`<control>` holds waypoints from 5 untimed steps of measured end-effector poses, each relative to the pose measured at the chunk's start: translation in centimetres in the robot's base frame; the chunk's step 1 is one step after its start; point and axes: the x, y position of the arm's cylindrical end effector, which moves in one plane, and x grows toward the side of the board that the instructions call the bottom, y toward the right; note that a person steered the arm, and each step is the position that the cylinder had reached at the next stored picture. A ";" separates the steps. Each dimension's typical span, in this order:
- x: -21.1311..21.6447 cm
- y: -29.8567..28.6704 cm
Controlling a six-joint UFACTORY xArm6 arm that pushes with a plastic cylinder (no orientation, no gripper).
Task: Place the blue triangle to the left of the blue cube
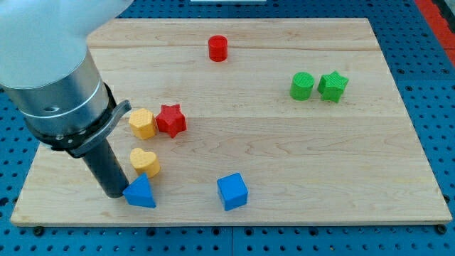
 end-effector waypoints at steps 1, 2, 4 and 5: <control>1.4 0.2; 1.9 0.3; 2.0 2.0; 2.0 5.2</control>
